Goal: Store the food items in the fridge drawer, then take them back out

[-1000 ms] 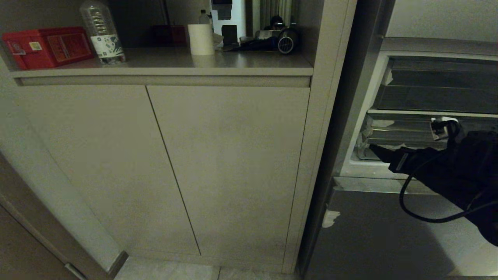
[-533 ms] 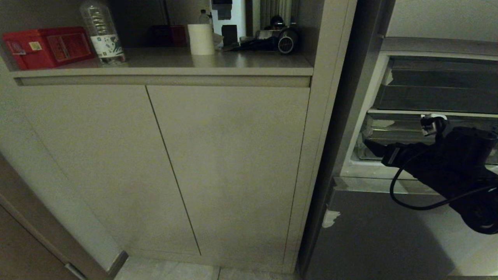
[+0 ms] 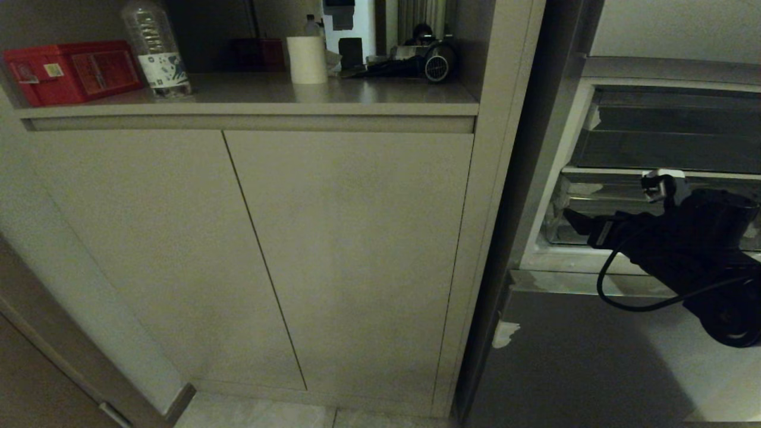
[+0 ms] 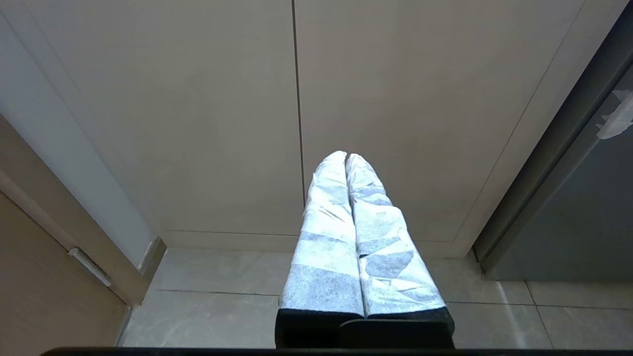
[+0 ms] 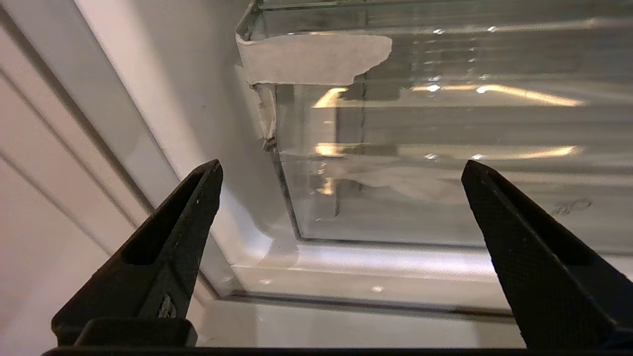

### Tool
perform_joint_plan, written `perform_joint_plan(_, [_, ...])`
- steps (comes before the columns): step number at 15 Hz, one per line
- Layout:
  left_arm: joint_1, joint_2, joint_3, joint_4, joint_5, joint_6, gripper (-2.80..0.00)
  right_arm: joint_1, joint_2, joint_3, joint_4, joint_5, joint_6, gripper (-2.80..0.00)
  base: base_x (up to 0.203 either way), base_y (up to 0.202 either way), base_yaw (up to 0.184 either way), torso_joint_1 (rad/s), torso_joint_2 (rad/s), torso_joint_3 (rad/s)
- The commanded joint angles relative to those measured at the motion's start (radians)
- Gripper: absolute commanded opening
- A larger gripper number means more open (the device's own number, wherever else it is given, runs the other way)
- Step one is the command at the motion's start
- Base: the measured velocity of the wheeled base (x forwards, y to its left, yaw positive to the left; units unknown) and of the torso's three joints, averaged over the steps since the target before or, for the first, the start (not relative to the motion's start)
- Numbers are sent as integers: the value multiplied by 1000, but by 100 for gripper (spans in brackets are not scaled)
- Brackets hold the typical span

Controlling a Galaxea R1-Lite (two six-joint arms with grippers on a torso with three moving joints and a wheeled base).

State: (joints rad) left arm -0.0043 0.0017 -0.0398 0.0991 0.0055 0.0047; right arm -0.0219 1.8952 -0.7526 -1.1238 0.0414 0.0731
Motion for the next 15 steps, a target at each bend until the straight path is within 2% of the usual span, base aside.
perform_joint_plan(1, [0,1,0,1,1,0,-280,2,7,-8,-8,0,-3,0,0,0,0,0,0,0])
perform_joint_plan(15, [0,1,0,1,1,0,-280,9,32,-58,-8,0,-4,0,0,0,0,0,0,0])
